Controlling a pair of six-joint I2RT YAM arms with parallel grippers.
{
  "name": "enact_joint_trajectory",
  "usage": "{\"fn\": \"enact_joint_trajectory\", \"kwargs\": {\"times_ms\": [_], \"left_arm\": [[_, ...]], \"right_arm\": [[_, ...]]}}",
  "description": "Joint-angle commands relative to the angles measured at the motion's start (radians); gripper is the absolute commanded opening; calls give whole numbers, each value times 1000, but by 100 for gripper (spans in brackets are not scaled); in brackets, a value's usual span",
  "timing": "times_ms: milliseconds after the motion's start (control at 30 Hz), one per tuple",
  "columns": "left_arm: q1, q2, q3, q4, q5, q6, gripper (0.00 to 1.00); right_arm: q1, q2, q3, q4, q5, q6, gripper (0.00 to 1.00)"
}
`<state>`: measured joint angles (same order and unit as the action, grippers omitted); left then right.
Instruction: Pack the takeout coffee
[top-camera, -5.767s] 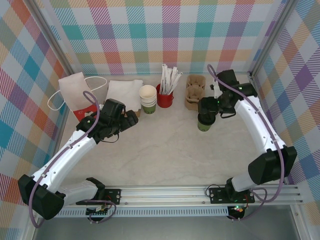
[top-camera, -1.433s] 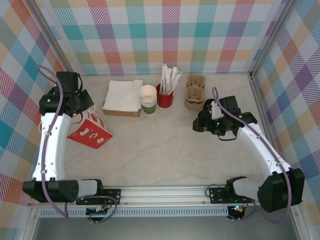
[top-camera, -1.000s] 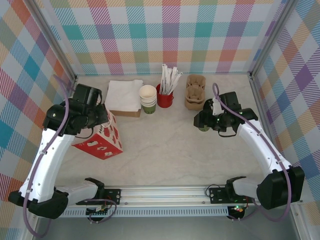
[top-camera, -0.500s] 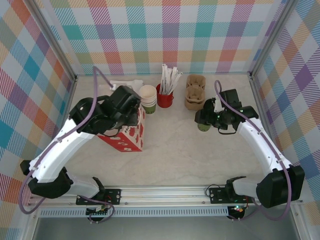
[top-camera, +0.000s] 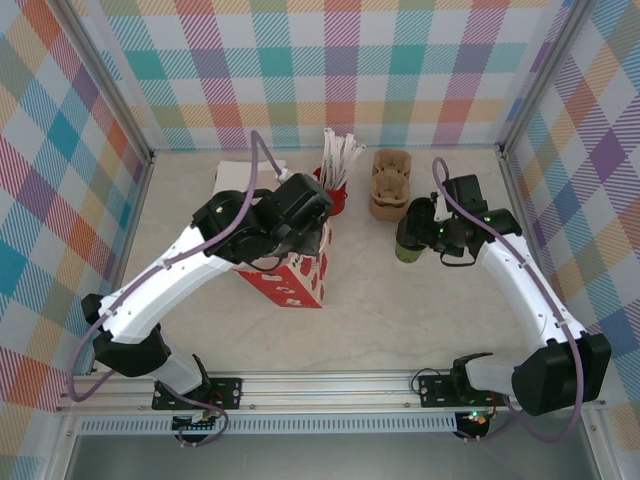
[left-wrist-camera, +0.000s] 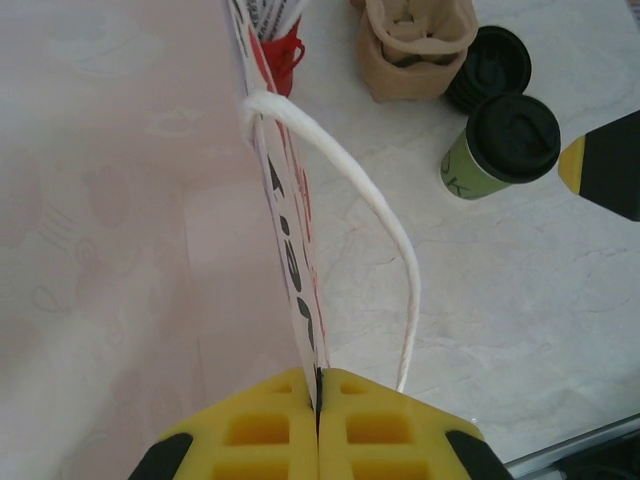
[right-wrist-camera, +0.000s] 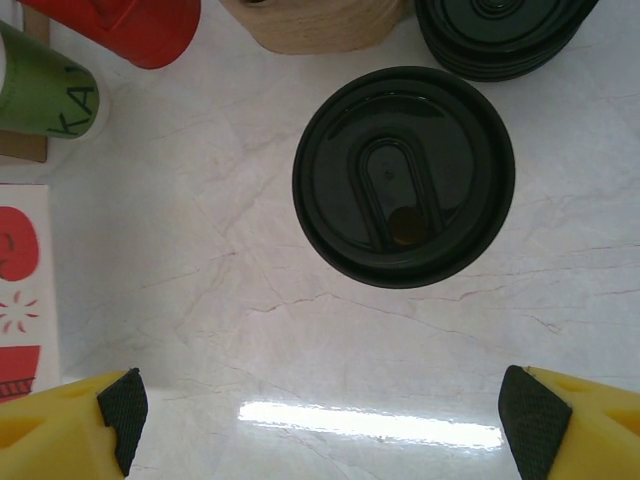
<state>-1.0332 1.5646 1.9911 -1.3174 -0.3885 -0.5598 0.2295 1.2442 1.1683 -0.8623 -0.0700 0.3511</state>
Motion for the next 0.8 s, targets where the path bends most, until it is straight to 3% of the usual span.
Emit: {"fn": "enact_joint_trajectory", "kwargs": {"times_ms": [0, 167, 500, 633, 767], "left_arm": [[-10, 37, -36, 86, 28, 36, 0], [-9, 109, -50, 136, 67, 58, 0], [-8, 215, -2, 141, 102, 89, 15], [-9, 218, 37, 109, 83, 97, 47], [-8, 206, 83, 86, 66, 104, 66]], "right_arm": [[-11, -14, 23, -26, 12, -18, 92], [-31, 4, 38, -39, -4, -34, 93], [-99, 123, 138, -32, -123, -43, 92], [-152, 196, 177, 5, -202, -24, 91], [-213, 281, 215, 76, -320, 13, 86]]}}
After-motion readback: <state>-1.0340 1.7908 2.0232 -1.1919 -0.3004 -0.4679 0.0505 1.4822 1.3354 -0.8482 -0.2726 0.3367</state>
